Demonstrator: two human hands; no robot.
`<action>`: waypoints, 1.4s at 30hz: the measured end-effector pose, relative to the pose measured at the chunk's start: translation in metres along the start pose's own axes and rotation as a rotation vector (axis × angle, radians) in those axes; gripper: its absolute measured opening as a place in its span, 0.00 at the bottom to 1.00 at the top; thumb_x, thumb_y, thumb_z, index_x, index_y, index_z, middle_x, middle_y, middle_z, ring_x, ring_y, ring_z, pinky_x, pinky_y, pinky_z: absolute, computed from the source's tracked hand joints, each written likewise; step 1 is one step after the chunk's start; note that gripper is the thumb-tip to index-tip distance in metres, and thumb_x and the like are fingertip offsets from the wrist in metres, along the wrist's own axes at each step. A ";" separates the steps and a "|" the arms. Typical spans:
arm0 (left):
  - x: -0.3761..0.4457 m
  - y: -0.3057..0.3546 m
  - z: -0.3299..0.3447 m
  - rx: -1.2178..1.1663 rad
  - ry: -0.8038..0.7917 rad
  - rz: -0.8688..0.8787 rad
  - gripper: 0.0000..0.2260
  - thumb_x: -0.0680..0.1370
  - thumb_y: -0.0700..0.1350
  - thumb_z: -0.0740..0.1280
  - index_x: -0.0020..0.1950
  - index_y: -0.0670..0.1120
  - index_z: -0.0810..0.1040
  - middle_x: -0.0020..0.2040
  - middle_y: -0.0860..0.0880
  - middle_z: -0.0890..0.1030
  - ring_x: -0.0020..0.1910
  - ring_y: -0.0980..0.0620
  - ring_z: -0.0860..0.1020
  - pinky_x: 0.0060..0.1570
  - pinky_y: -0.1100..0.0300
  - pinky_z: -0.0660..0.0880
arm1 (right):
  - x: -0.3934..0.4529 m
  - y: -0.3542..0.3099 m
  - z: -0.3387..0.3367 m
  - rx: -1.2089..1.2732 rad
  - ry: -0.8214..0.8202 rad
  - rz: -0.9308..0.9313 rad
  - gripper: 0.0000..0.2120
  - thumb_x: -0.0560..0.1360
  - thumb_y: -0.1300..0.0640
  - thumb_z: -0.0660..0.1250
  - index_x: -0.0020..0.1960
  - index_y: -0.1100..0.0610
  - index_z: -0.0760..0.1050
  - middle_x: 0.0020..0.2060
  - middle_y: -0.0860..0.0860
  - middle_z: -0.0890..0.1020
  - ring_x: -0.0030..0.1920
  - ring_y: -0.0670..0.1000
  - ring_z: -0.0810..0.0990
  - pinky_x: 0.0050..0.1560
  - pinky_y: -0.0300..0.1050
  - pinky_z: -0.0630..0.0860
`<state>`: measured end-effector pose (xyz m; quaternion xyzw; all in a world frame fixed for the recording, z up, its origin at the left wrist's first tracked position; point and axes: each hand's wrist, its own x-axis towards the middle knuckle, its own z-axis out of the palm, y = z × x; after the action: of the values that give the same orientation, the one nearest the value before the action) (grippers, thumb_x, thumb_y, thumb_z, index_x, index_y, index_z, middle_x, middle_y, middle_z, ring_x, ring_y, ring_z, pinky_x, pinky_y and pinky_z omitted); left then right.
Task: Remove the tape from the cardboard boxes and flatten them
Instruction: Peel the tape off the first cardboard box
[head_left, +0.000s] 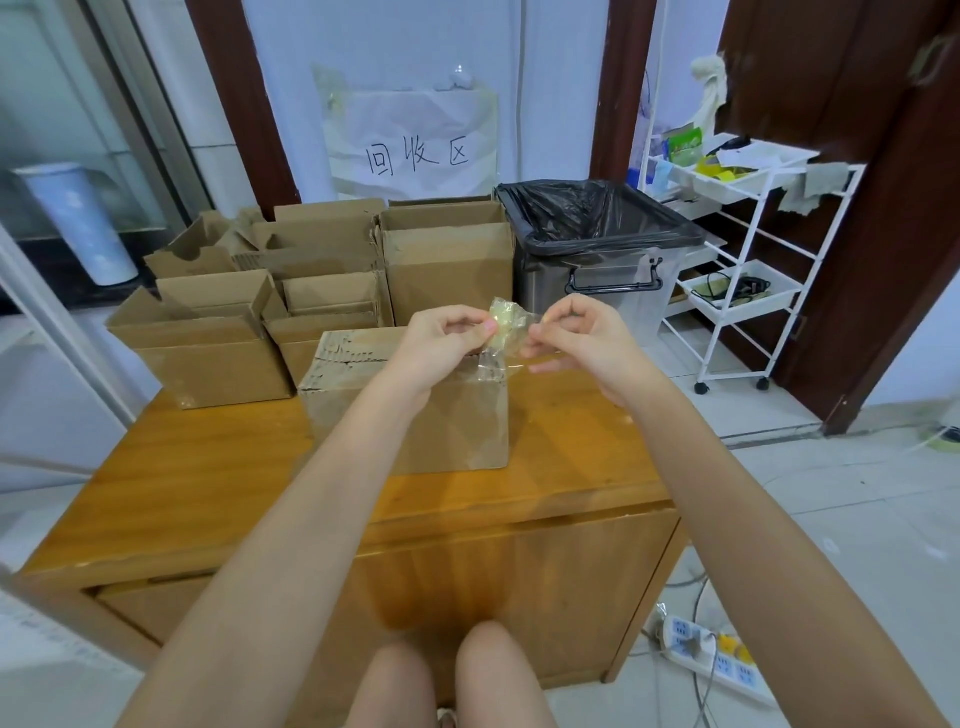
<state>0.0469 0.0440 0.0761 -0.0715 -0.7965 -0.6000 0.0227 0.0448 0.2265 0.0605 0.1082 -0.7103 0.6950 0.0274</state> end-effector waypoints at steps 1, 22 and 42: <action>0.000 0.000 0.000 -0.002 -0.004 0.002 0.05 0.78 0.45 0.68 0.53 0.47 0.81 0.43 0.53 0.81 0.41 0.61 0.77 0.37 0.76 0.72 | 0.000 0.000 0.000 -0.004 0.002 -0.001 0.05 0.75 0.65 0.69 0.45 0.61 0.72 0.36 0.54 0.84 0.41 0.53 0.85 0.41 0.50 0.83; 0.000 -0.002 -0.004 -0.067 -0.045 0.028 0.08 0.80 0.40 0.65 0.56 0.46 0.82 0.43 0.55 0.82 0.41 0.64 0.78 0.42 0.70 0.76 | 0.006 0.006 0.018 -0.321 0.290 -0.097 0.12 0.69 0.52 0.76 0.41 0.53 0.73 0.40 0.52 0.80 0.43 0.52 0.80 0.46 0.48 0.78; -0.002 -0.003 -0.008 -0.090 -0.078 0.070 0.11 0.77 0.43 0.70 0.59 0.47 0.81 0.51 0.55 0.82 0.46 0.67 0.78 0.41 0.79 0.70 | -0.003 0.001 0.031 -0.088 0.011 -0.171 0.11 0.76 0.65 0.67 0.57 0.60 0.74 0.51 0.52 0.82 0.50 0.44 0.81 0.54 0.40 0.78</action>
<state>0.0483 0.0352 0.0751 -0.1235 -0.7659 -0.6309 0.0094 0.0512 0.1957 0.0582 0.1635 -0.7282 0.6587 0.0953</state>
